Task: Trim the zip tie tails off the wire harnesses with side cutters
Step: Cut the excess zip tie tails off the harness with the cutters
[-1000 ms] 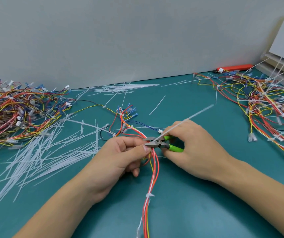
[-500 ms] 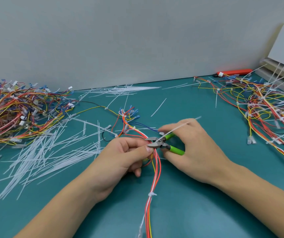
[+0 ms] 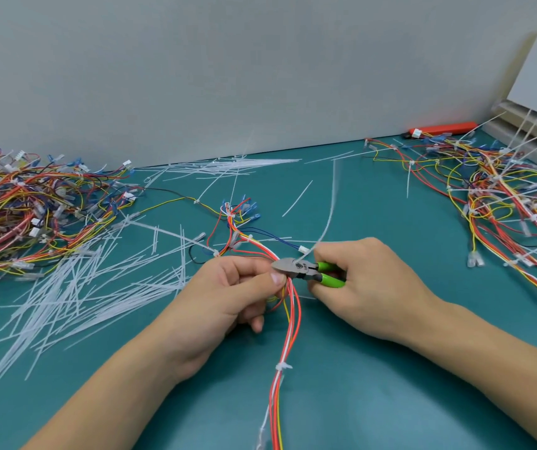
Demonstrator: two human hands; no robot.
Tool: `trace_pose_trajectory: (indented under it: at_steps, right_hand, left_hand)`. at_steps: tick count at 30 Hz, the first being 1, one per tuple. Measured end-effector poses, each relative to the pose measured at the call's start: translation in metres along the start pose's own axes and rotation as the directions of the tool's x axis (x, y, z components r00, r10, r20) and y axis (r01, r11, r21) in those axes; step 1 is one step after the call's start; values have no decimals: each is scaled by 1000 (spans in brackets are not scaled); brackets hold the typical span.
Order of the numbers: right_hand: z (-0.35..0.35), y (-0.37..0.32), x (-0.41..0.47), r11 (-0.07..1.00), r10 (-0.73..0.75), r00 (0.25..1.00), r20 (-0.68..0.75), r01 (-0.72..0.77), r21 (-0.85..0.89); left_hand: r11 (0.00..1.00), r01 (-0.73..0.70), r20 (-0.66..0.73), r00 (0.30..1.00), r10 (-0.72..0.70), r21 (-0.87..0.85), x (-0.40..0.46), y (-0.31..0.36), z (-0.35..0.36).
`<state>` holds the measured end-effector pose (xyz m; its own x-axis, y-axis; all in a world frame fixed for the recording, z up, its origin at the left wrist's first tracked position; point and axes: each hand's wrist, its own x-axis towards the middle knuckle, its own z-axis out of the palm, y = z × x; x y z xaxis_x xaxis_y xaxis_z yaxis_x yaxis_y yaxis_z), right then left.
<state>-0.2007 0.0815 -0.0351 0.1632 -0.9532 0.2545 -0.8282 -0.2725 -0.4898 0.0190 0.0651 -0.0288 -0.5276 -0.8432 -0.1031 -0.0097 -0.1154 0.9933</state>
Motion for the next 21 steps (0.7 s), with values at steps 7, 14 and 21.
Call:
trace_pose_trajectory:
  at_steps: [7,14,21]
  right_hand:
    - [2,-1,-4,1000,-5,1000,6,5,-6]
    - [-1,1,-3,995,-51,998,-19,53,81]
    - [-1,0,-2,997,-23,1000,-2,23,76]
  left_hand:
    - [1000,-13,-4,1000,13,20,-2,-1,-1]
    - [1000,3,-30,1000,-3,-11,0,-2,0]
    - [1000,-1,-29,1000,1,-16,1,-3,0]
